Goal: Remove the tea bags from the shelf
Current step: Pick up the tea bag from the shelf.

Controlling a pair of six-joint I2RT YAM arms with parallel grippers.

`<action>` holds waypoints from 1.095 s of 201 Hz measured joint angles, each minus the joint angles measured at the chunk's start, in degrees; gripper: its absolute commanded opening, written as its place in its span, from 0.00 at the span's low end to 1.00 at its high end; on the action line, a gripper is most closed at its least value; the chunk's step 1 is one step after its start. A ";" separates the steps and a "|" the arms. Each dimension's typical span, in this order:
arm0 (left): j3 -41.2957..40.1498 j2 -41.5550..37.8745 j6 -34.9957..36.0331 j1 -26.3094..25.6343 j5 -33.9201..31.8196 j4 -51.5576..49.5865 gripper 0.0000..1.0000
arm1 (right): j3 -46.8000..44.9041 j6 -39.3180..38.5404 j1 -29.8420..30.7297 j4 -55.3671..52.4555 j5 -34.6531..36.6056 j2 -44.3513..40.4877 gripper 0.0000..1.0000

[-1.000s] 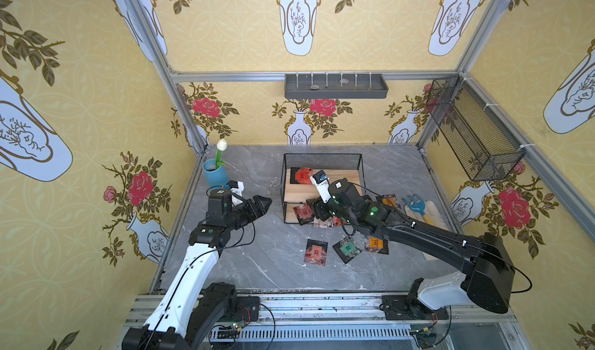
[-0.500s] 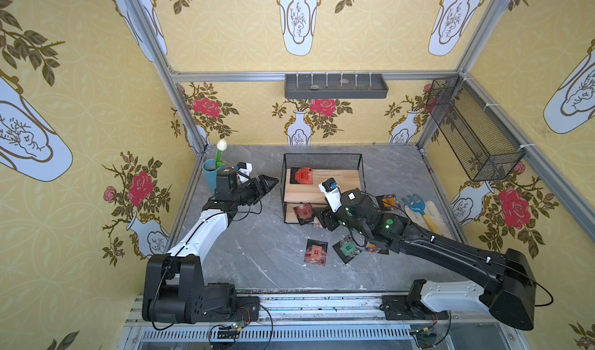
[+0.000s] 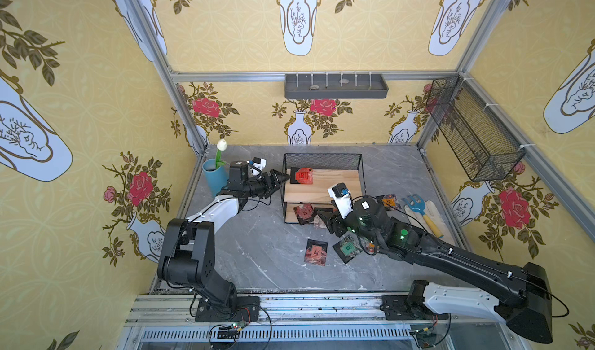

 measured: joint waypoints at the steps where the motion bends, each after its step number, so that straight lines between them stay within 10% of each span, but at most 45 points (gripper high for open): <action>1: 0.11 0.11 0.02 -0.04 0.02 0.00 0.89 | 0.00 0.04 0.00 -0.02 0.00 -0.04 0.66; 220: 9.35 7.65 4.07 -3.37 -3.45 -8.70 0.67 | -1.53 0.63 0.15 -0.09 0.42 -3.23 0.66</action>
